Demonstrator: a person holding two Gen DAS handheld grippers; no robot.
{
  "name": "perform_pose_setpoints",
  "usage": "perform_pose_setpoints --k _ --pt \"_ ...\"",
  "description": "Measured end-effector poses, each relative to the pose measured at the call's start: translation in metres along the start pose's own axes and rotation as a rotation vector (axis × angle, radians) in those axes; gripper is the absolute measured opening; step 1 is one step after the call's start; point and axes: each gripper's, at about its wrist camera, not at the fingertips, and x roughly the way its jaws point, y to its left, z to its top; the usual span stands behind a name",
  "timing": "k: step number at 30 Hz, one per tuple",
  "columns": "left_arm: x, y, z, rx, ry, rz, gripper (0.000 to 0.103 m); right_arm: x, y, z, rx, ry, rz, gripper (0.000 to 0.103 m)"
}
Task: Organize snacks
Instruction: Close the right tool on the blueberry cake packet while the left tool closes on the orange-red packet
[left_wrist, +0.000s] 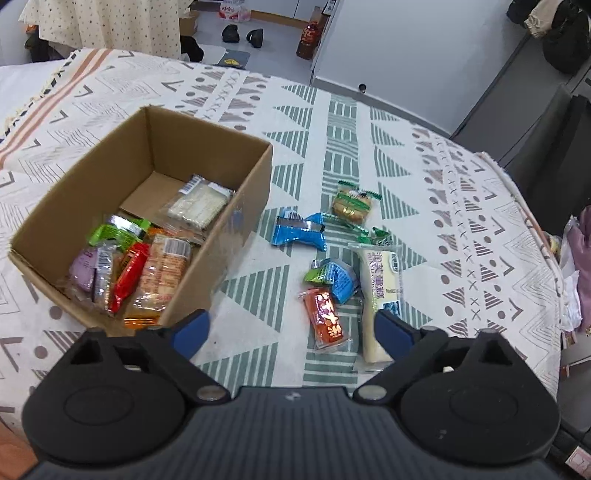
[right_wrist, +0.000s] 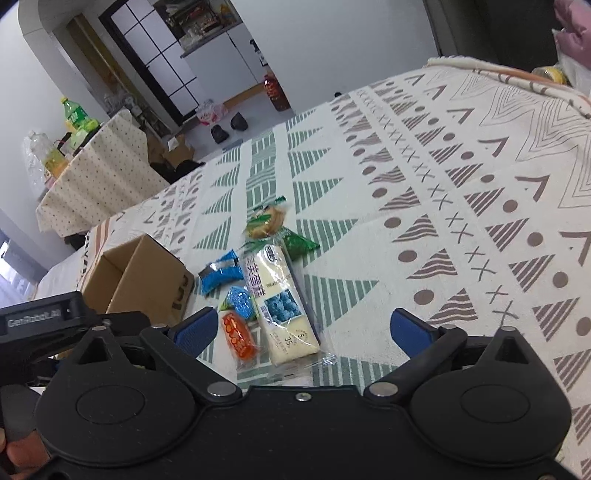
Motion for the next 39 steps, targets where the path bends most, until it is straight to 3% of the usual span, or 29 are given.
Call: perform_pose_setpoints --k 4,7,17,19,27,30,39 --pt "0.016 -0.003 0.0 -0.014 0.023 -0.017 0.081 0.012 -0.002 0.001 0.007 0.037 0.022 0.09" --pt "0.028 -0.006 0.001 -0.018 0.033 -0.016 0.079 0.02 -0.002 0.0 0.003 0.061 0.027 0.083" --pt "0.066 -0.012 -0.001 -0.051 0.092 -0.093 0.042 0.045 -0.001 -0.002 -0.022 0.124 0.065 0.061" --pt "0.071 -0.014 -0.001 -0.054 0.094 -0.099 0.038 0.05 0.0 -0.002 -0.032 0.135 0.068 0.058" --pt "0.092 -0.017 -0.001 -0.051 0.124 -0.092 0.032 0.068 0.004 -0.001 -0.065 0.163 0.073 0.055" --pt "0.1 -0.014 -0.005 -0.063 0.142 -0.092 0.025 0.074 0.005 -0.002 -0.084 0.175 0.07 0.054" --pt "0.093 -0.003 -0.002 -0.07 0.112 -0.072 0.018 0.083 0.014 -0.003 -0.148 0.163 0.06 0.053"
